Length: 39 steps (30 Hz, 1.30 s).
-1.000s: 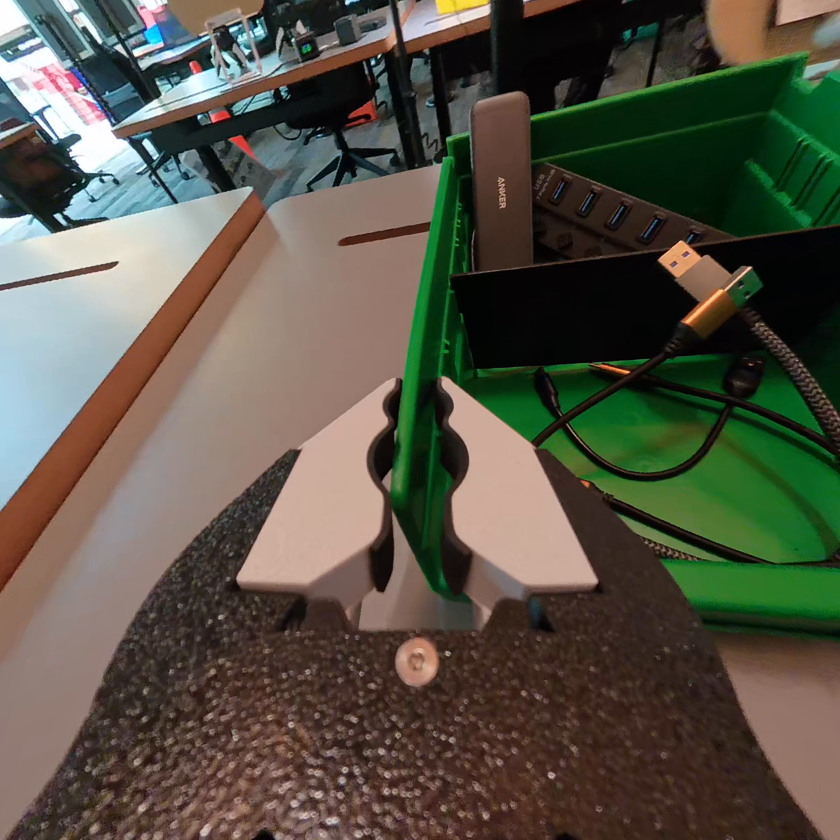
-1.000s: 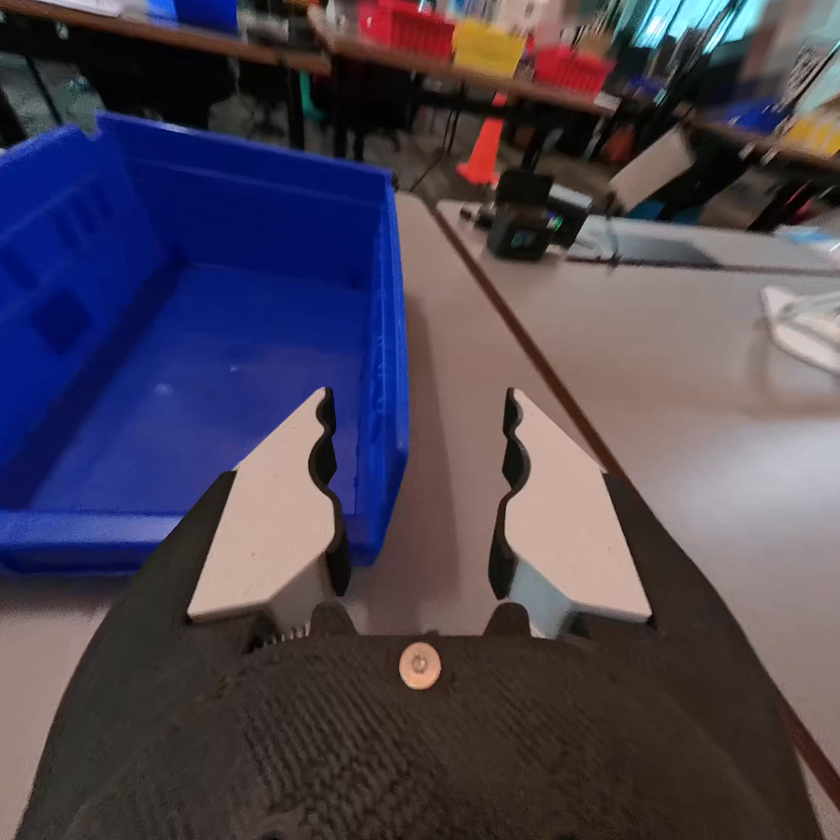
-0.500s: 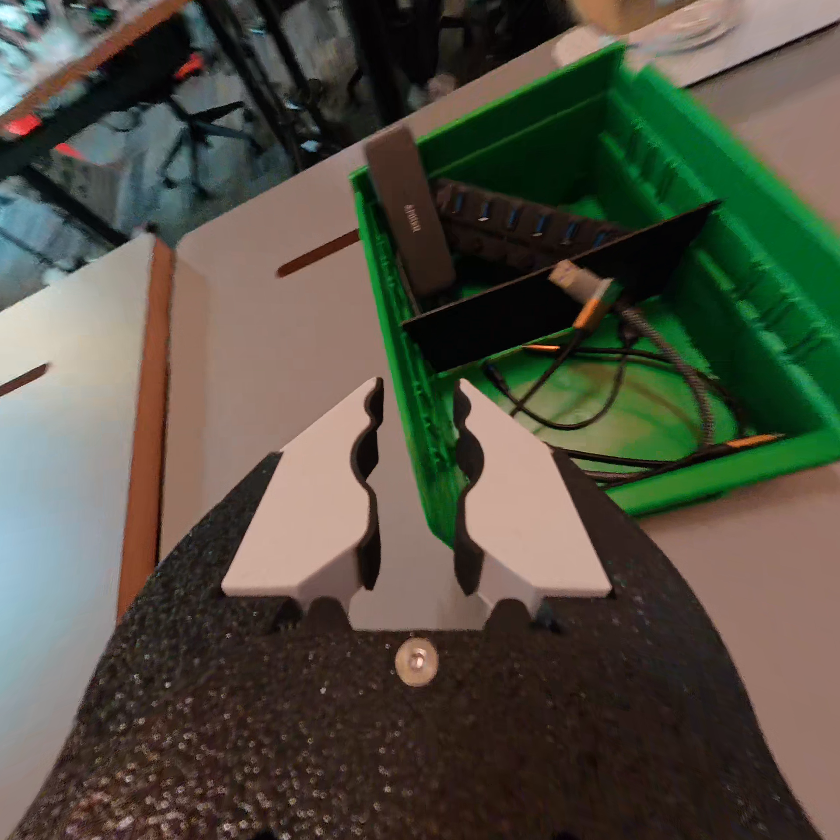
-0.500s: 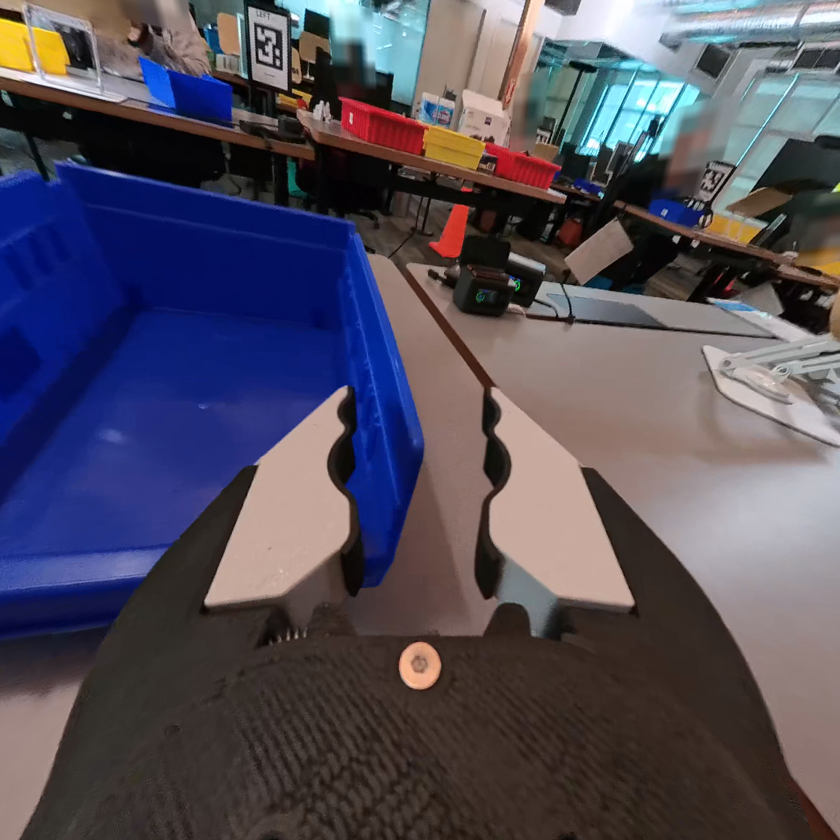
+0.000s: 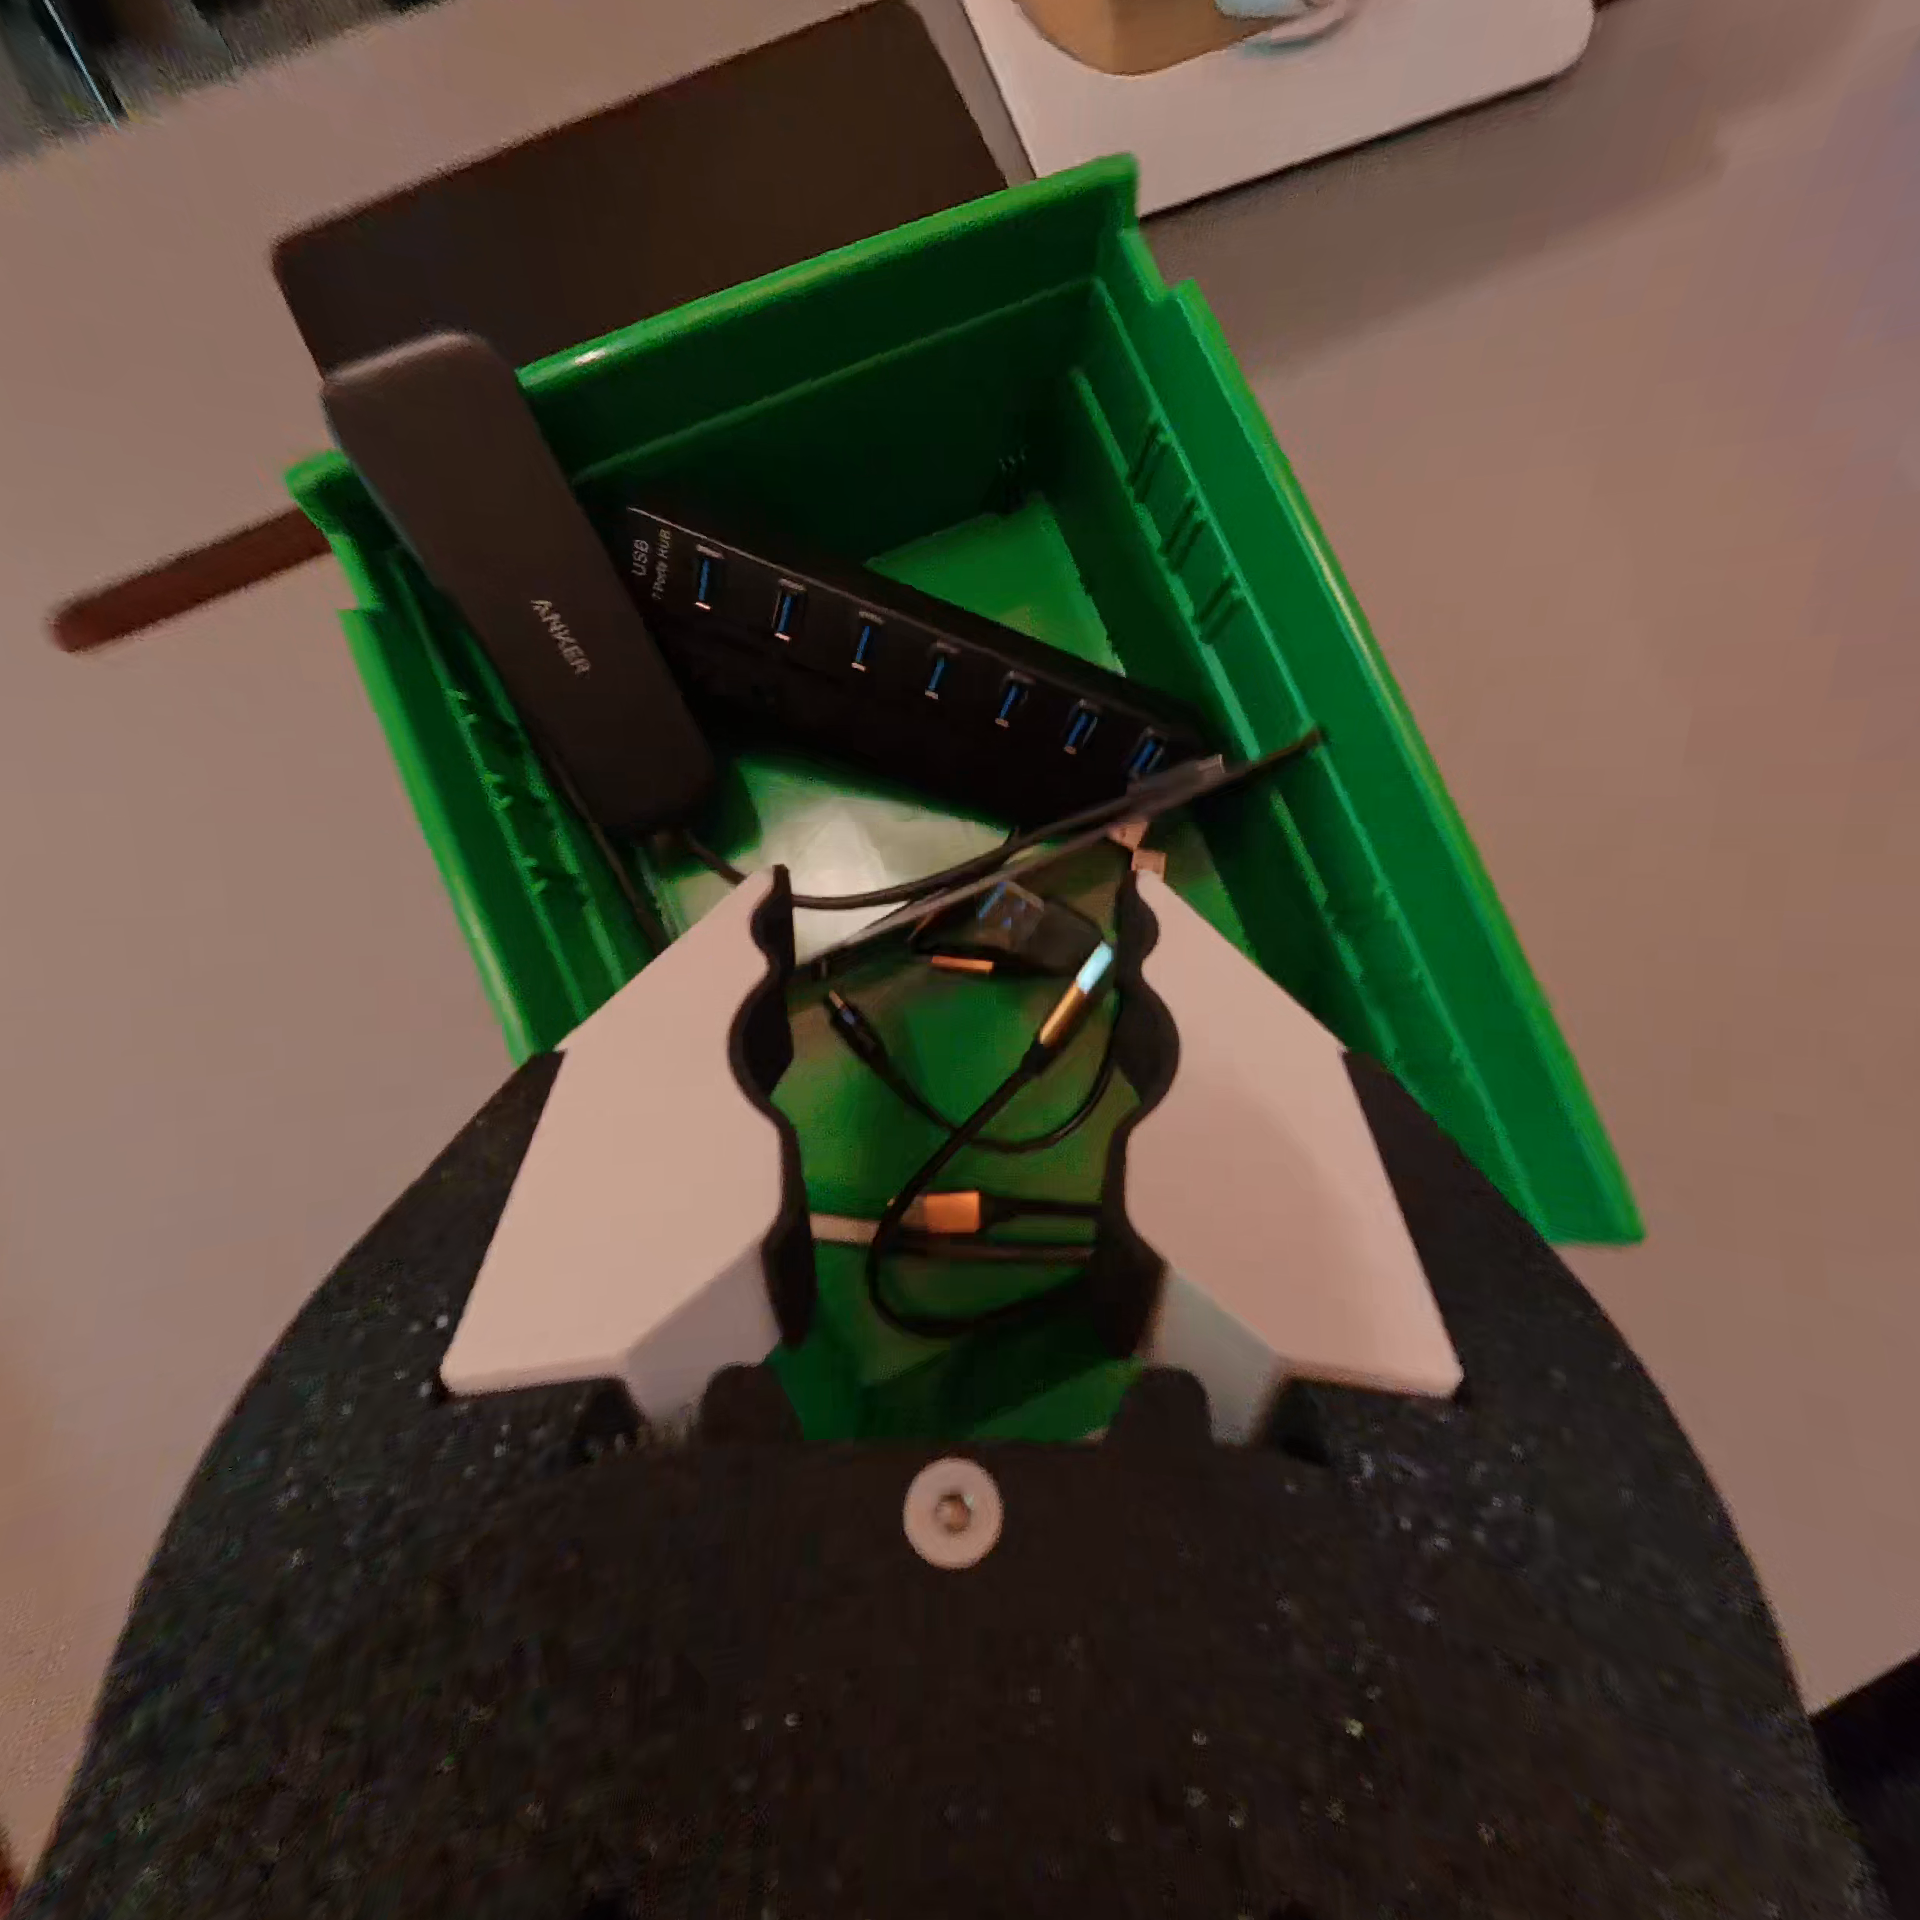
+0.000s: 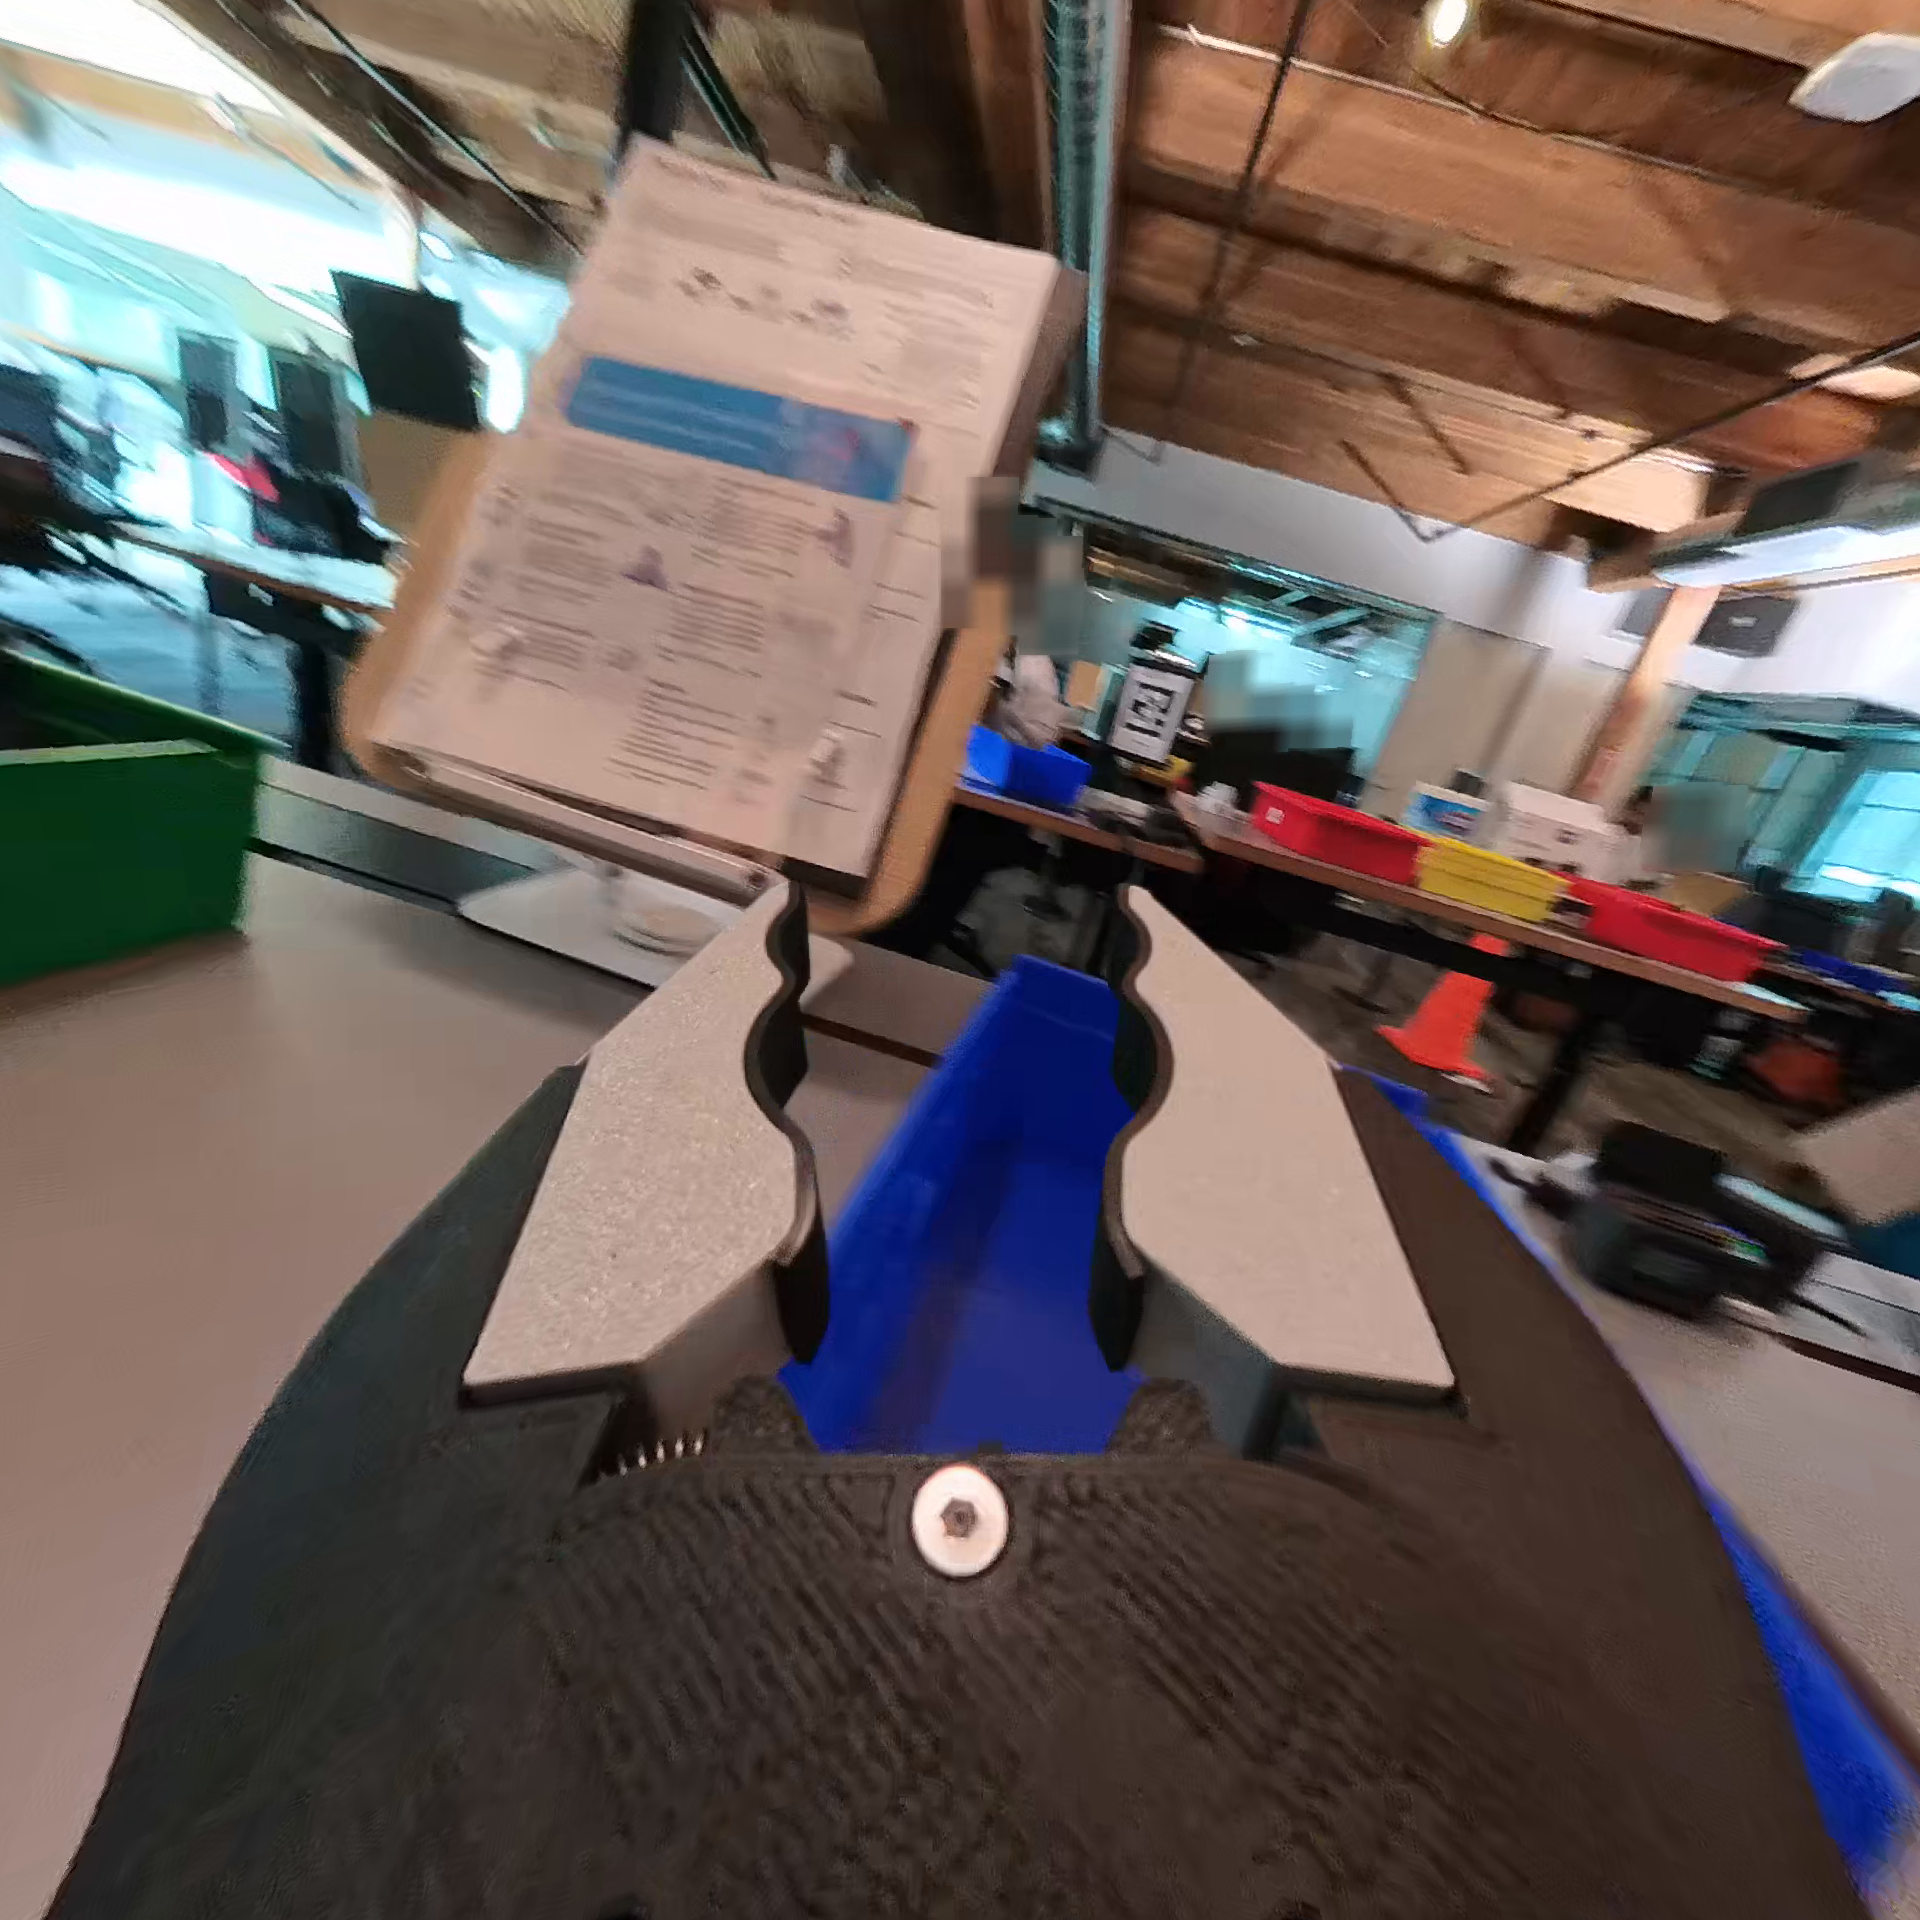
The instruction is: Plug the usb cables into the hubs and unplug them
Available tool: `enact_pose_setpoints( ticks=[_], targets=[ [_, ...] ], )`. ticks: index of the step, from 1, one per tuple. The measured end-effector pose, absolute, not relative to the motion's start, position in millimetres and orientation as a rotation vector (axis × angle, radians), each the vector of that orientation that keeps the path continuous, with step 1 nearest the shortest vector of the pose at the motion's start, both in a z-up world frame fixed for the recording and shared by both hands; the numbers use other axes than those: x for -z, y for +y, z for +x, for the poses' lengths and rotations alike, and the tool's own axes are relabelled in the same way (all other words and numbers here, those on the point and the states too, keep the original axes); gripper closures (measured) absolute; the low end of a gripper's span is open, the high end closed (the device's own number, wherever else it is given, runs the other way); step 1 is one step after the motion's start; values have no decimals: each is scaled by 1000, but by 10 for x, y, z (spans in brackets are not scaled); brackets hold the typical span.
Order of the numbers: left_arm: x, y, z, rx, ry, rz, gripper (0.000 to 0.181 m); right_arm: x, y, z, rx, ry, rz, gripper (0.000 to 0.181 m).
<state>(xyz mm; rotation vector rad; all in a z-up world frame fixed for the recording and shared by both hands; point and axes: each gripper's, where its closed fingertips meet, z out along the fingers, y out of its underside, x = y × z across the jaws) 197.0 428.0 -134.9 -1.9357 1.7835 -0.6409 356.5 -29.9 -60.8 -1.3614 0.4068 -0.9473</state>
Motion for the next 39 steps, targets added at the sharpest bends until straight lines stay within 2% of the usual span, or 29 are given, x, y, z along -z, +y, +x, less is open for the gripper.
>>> enact_pose_setpoints(
  ticks=[1, 7, 13, 18, 26, 29, 32, 39],
  targets=[
    [1400, 4291, 2056, 659, 1764, -2000, 118, 629, -170, 3499, 902, 392, -1340, 125],
    [1766, 4214, 2430, 835, 1524, -2512, 96, 875, 257, 3354, 965, 242, -1350, 127],
    [2026, 4378, 2509, 672, 1390, -2731, 96, 1000, 348, 3331, 998, 153, -1423, 125],
    [2077, 4397, 2614, 628, 1327, -2840, 103, 1033, 372, 3321, 949, 146, -1440, 124],
    [2334, 4523, 2765, 527, 1120, -2965, 104, 1089, 402, 3309, 908, 133, -1488, 124],
    [2456, 4549, 2801, 593, 1012, -2979, 102, 1081, 395, 3317, 888, 142, -1489, 123],
    [2481, 4598, 2802, 663, 969, -2940, 116, 1073, 391, 3321, 854, 161, -1484, 124],
    [2175, 4484, 2879, 1065, 1149, -2702, 122, 1128, 354, 3388, 859, 189, -1513, 124]
  ],
)
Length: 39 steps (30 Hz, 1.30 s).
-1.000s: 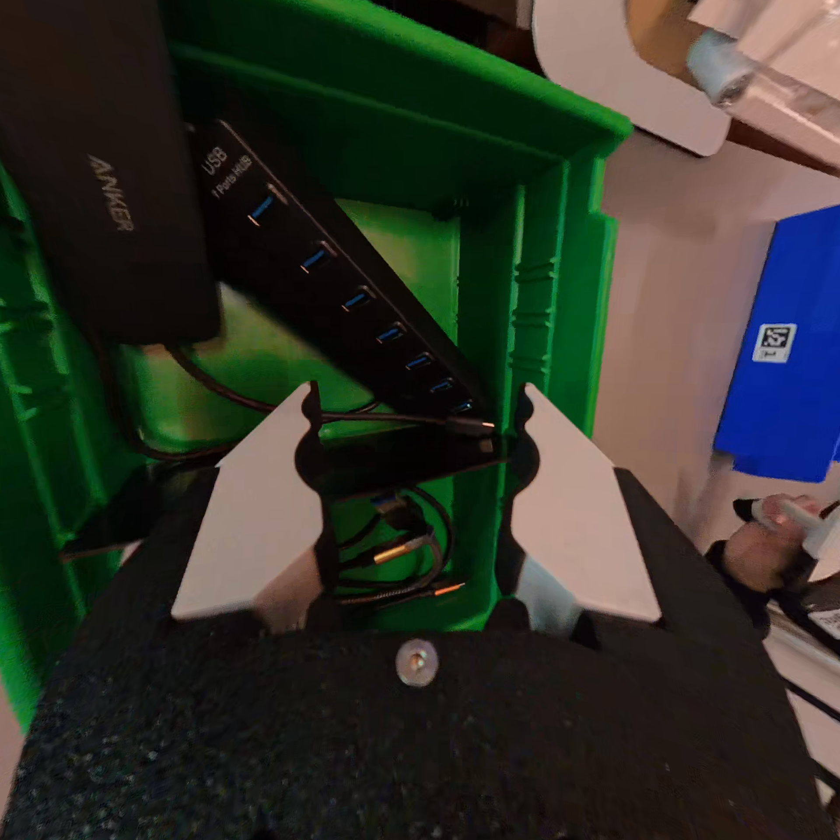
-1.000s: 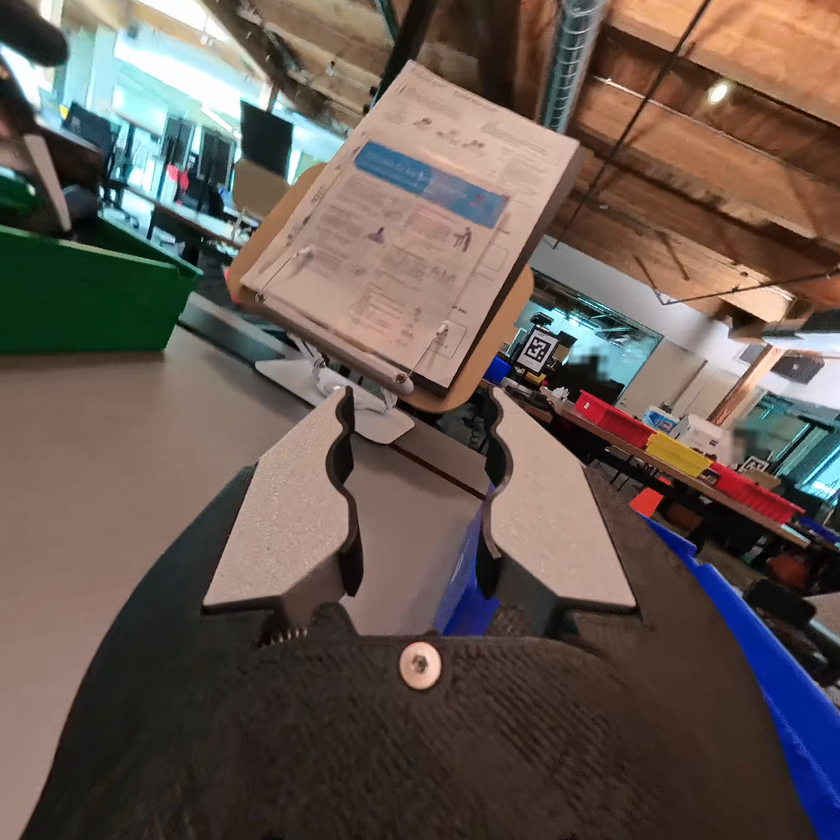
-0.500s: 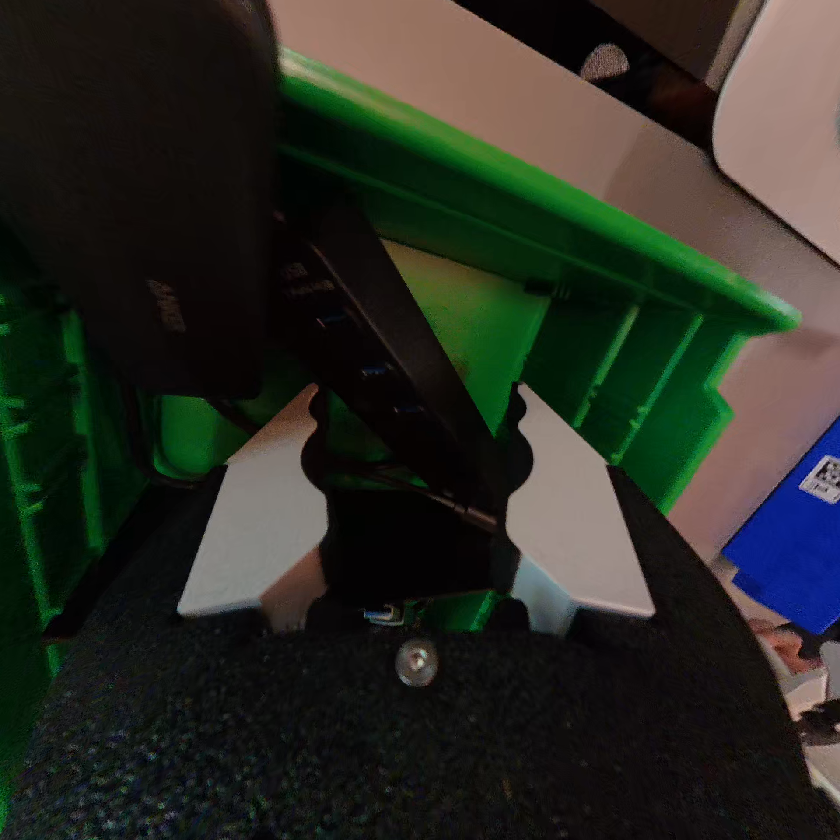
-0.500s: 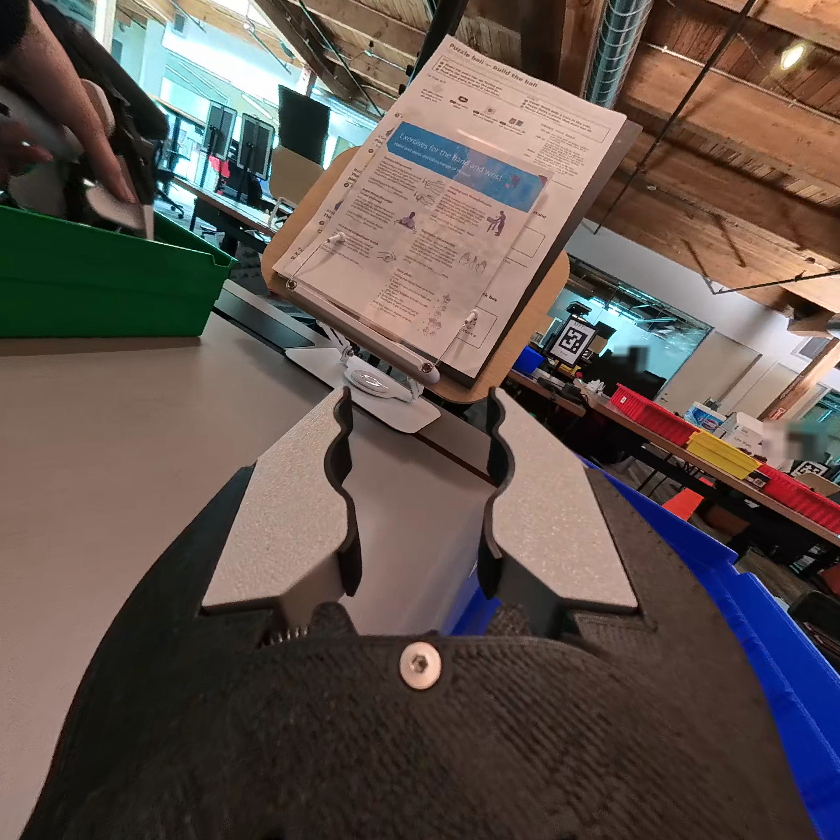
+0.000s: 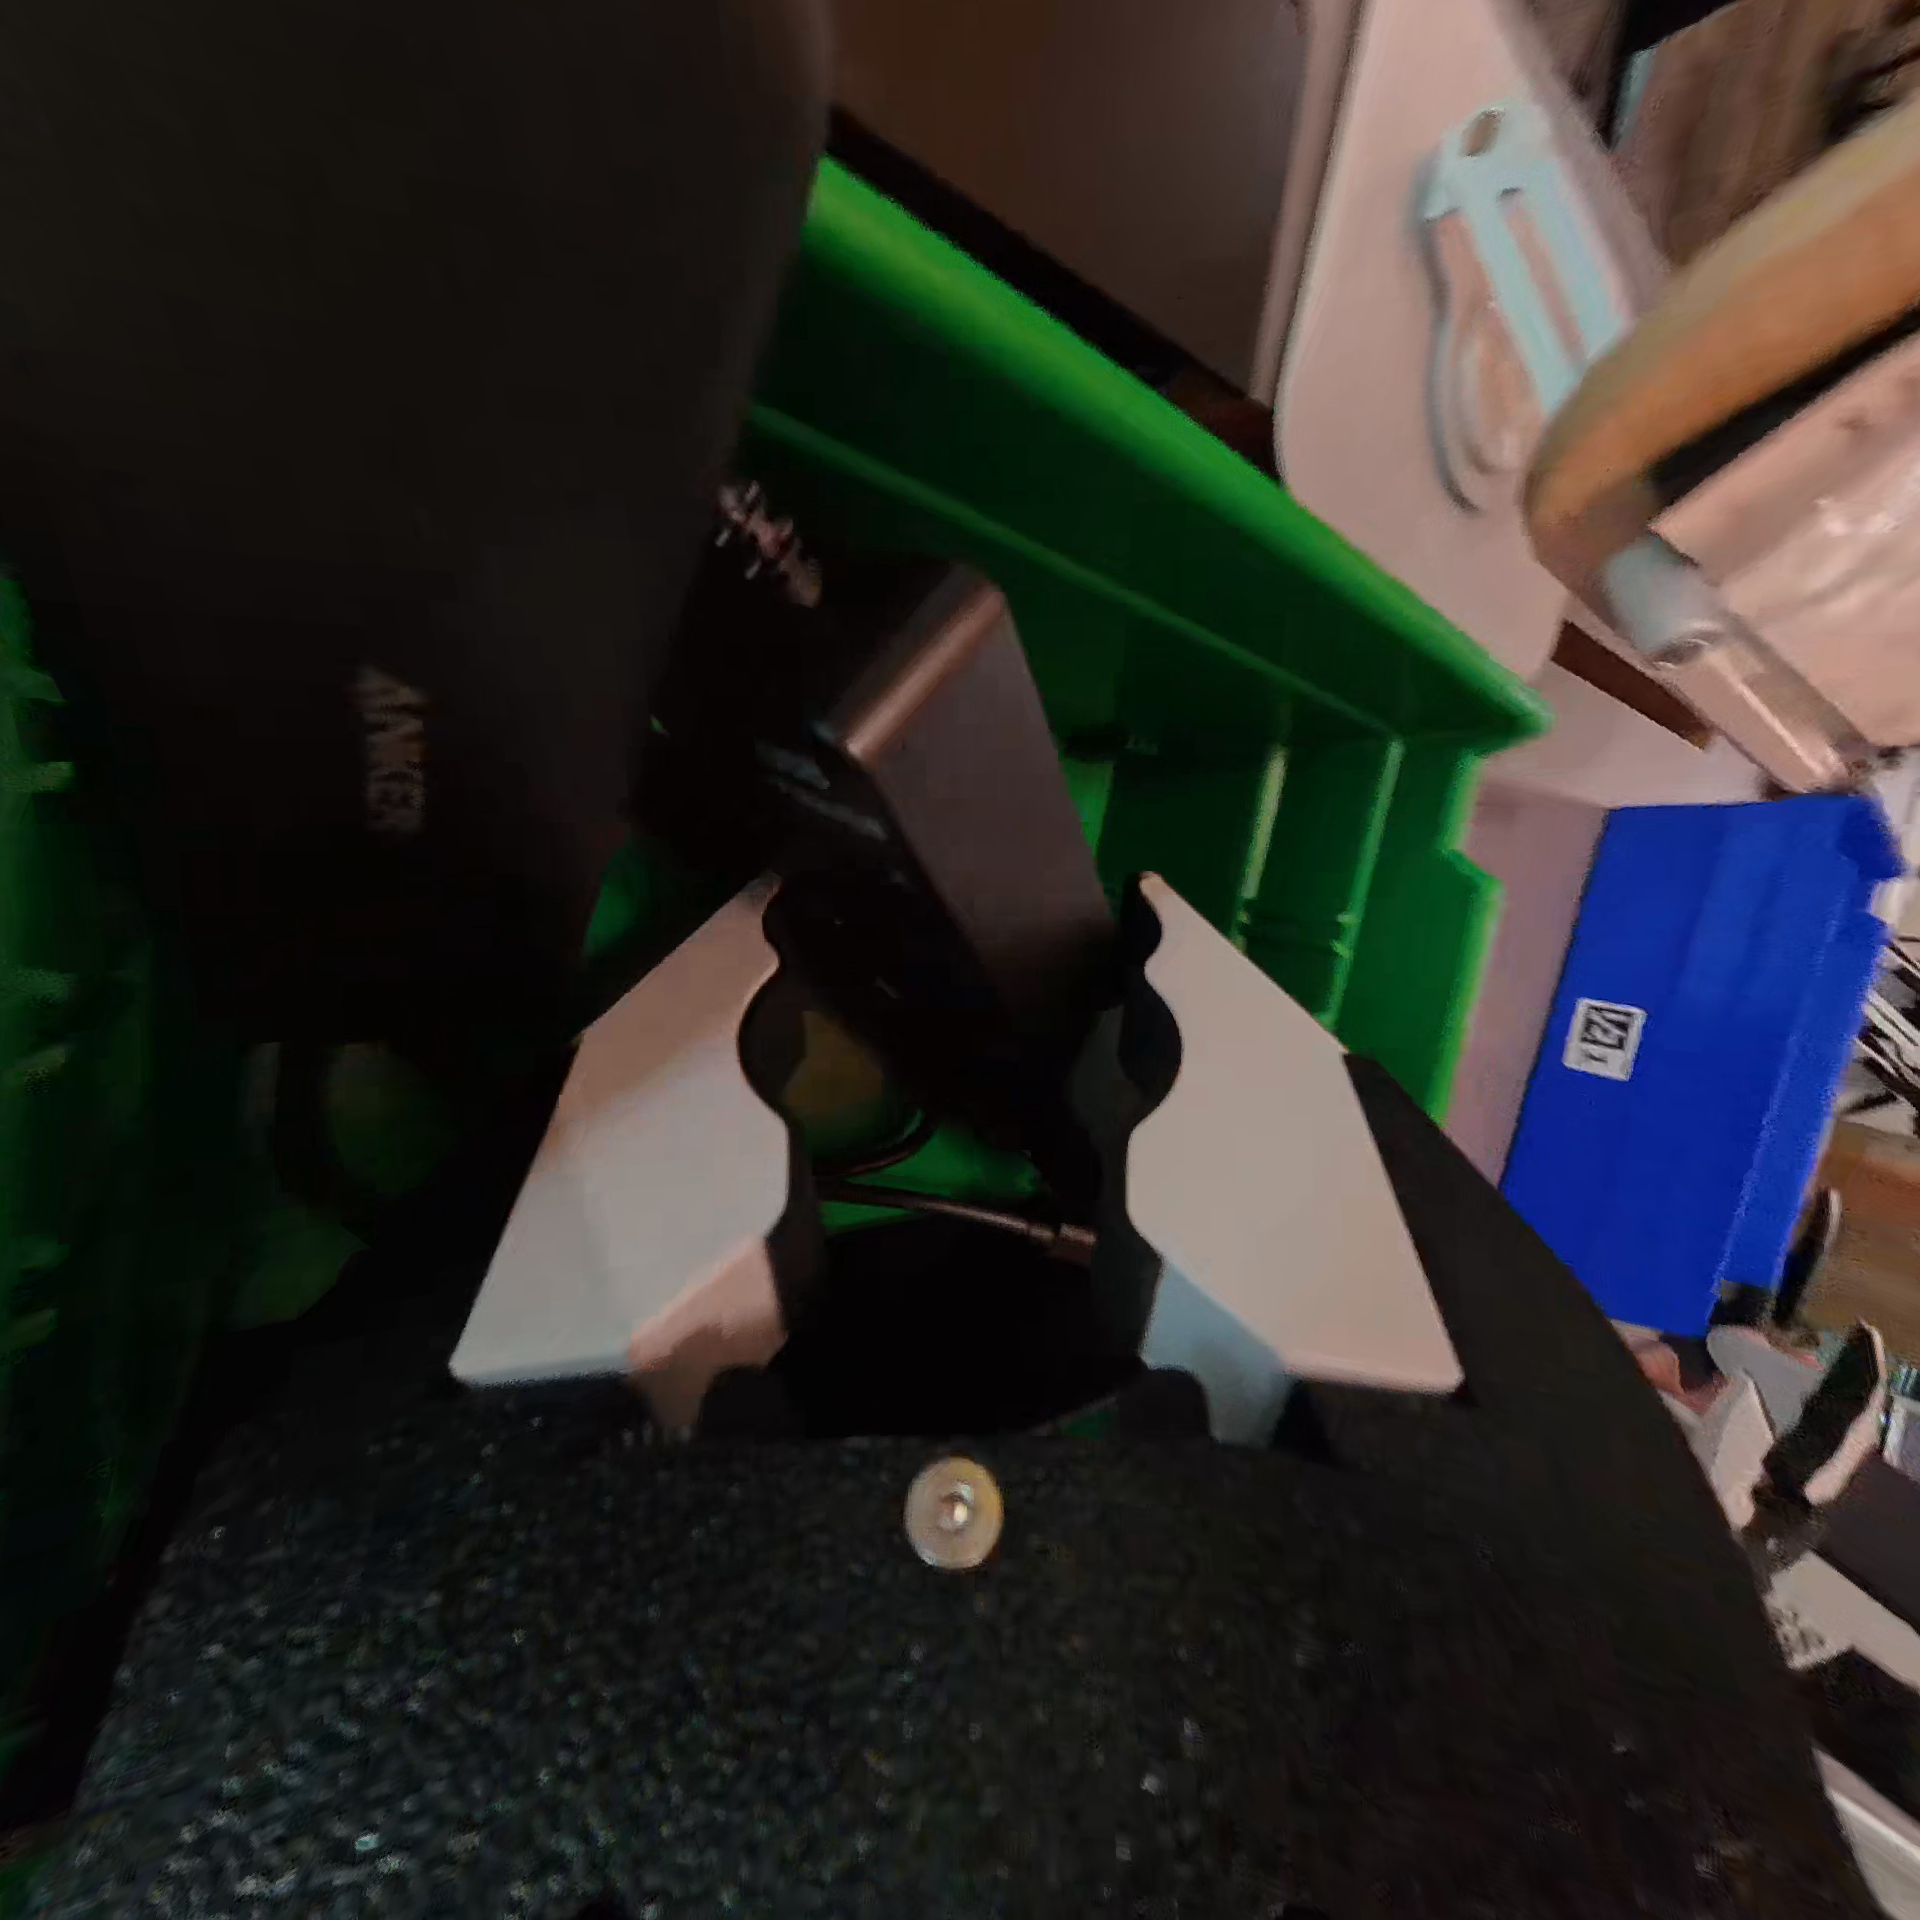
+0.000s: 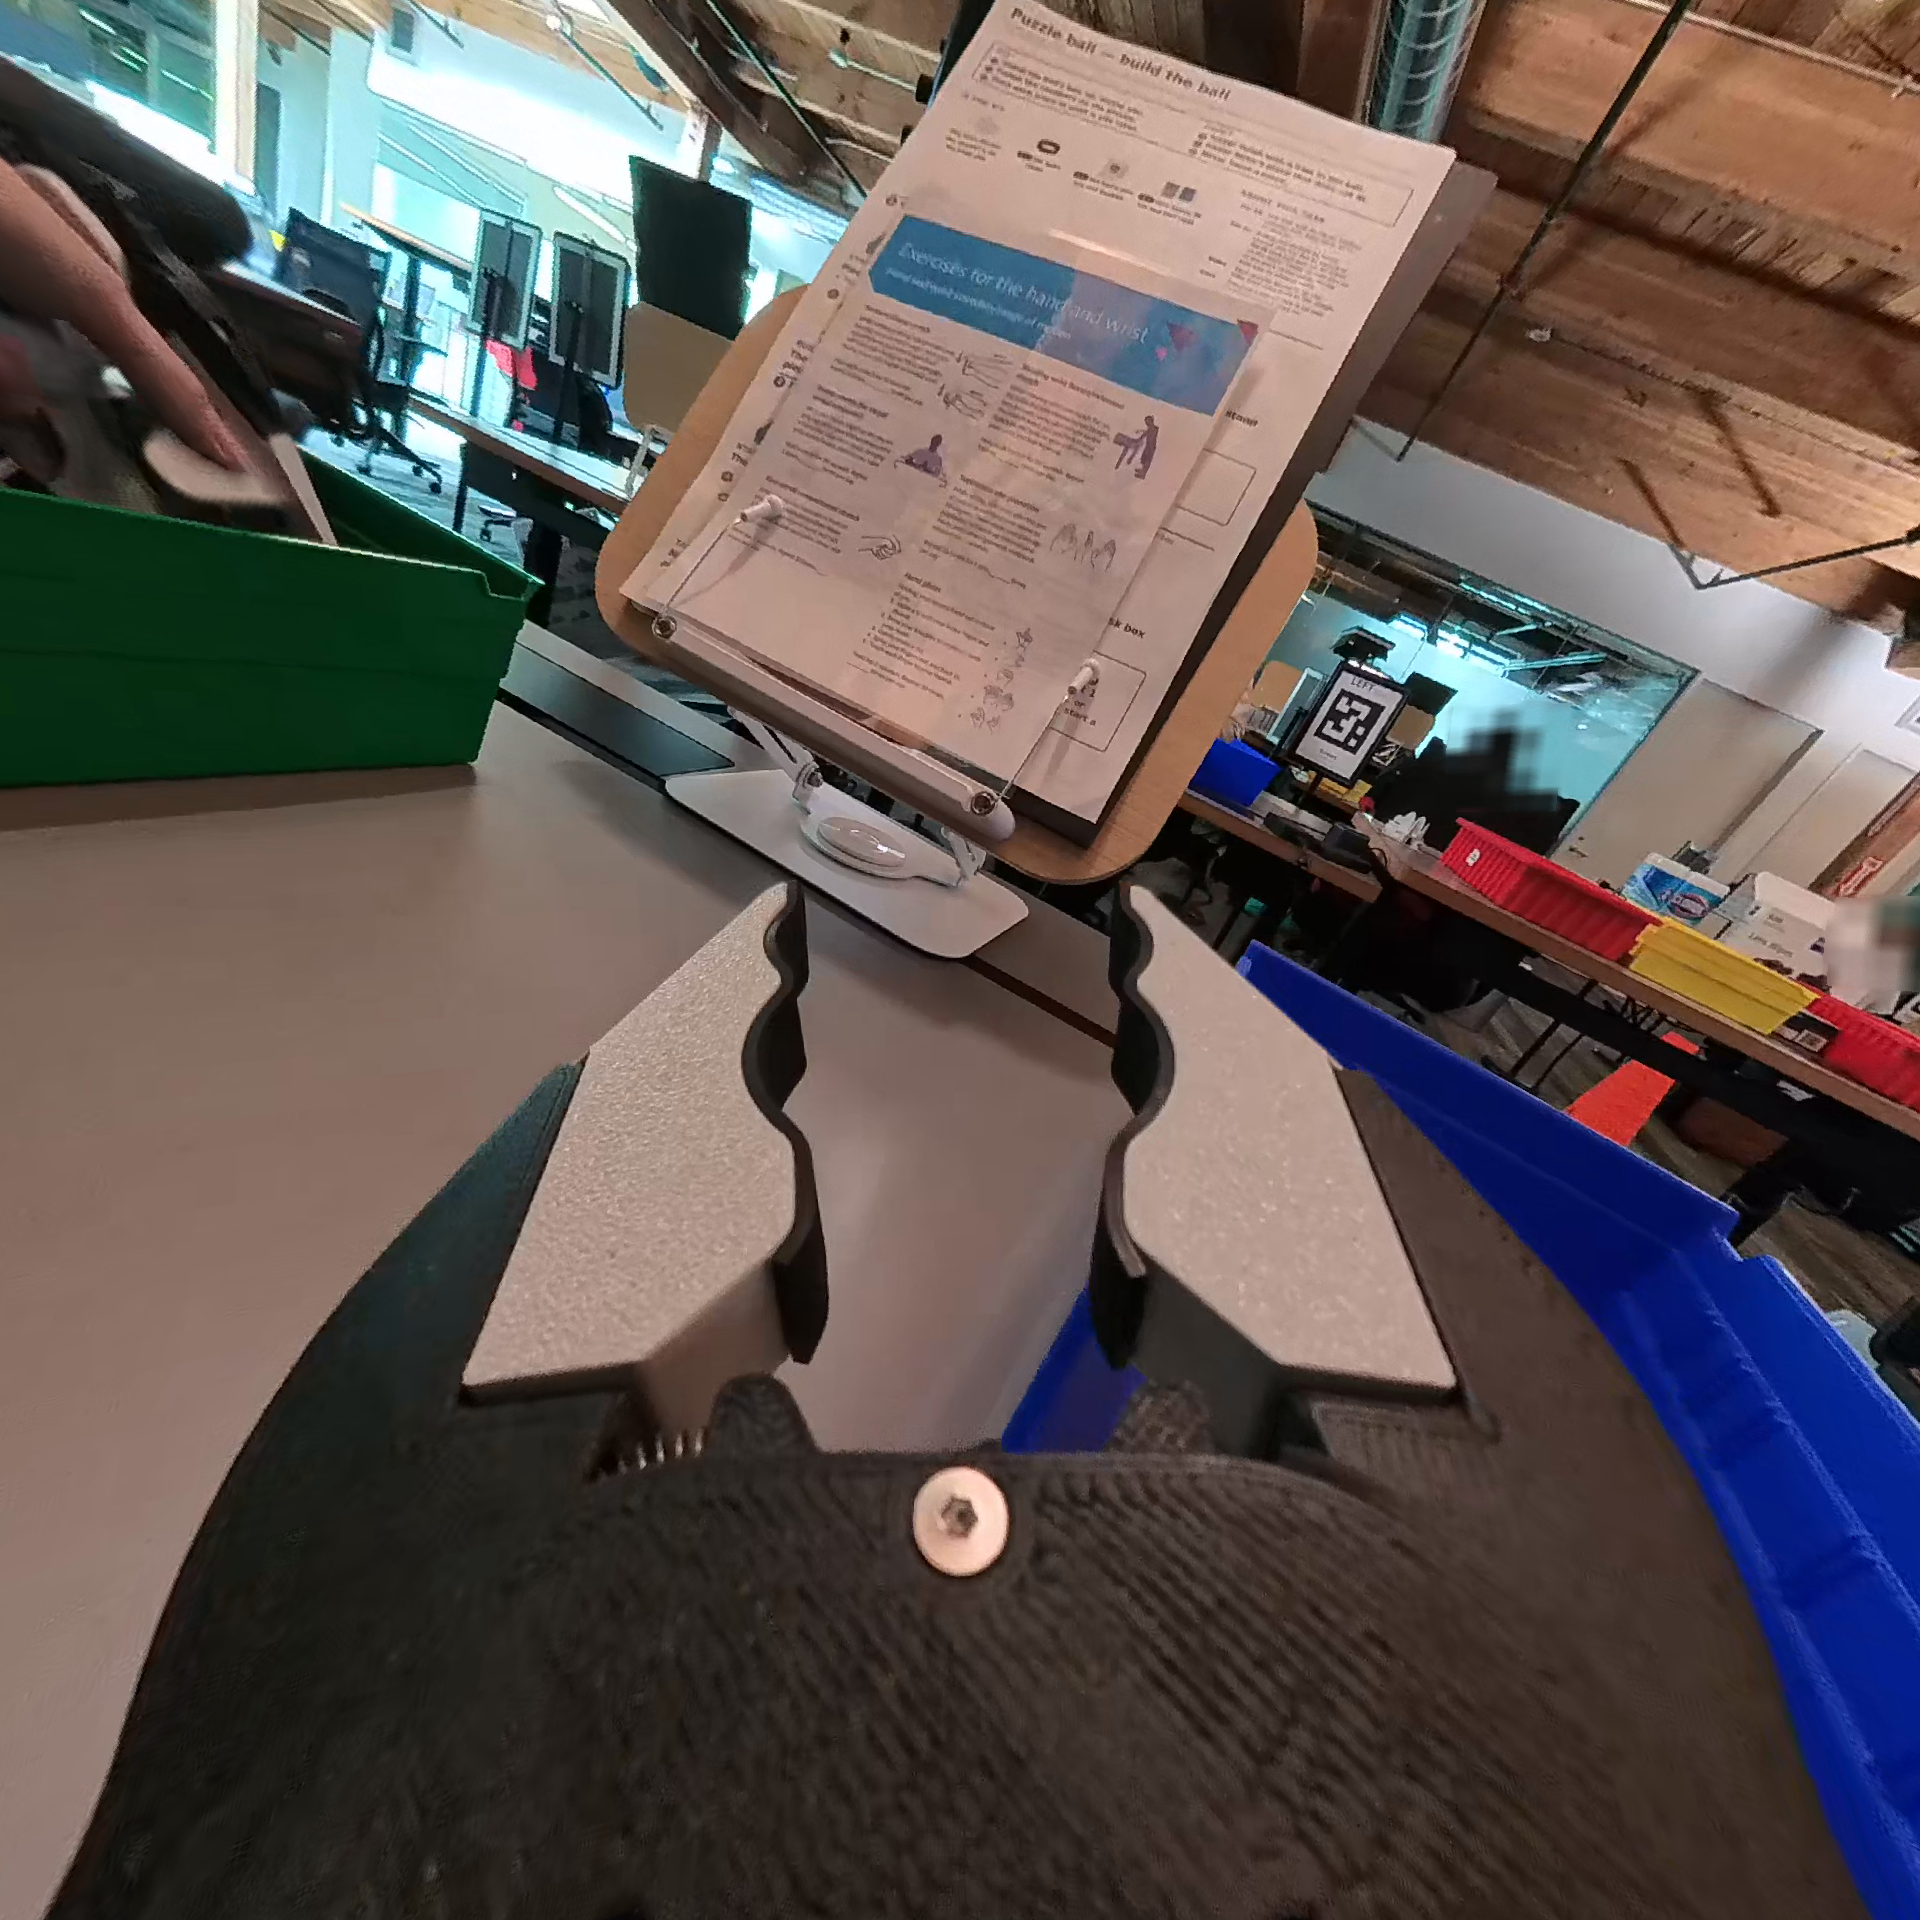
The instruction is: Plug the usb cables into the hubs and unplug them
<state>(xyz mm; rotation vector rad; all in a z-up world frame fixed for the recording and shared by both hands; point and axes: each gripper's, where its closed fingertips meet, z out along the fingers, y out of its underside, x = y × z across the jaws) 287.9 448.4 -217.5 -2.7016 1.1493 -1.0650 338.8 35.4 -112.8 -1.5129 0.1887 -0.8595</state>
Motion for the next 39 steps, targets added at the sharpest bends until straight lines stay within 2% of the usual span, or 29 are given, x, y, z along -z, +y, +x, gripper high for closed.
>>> enact_pose_setpoints(
  ticks=[18, 21, 25, 29, 36, 39],
  targets=[
    [-9, 3677, 2517, 2106, 1181, -2118, 127, 1180, 389, 3348, 866, 159, -1527, 125],
    [-144, 3542, 2447, 2073, 1273, -2119, 127, 1210, 398, 3347, 881, 147, -1542, 126],
    [39, 3590, 2463, 1819, 1405, -2161, 127, 1234, 408, 3356, 892, 141, -1559, 125],
    [38, 3615, 2548, 1702, 1500, -2008, 127, 1255, 402, 3368, 895, 141, -1570, 125],
    [-823, 3268, 2622, 1574, 1651, -1465, 128, 1250, 406, 3368, 891, 140, -1568, 124],
    [-1295, 3046, 2591, 1461, 1652, -1248, 128, 1202, 423, 3329, 839, 144, -1538, 118]
  ],
)
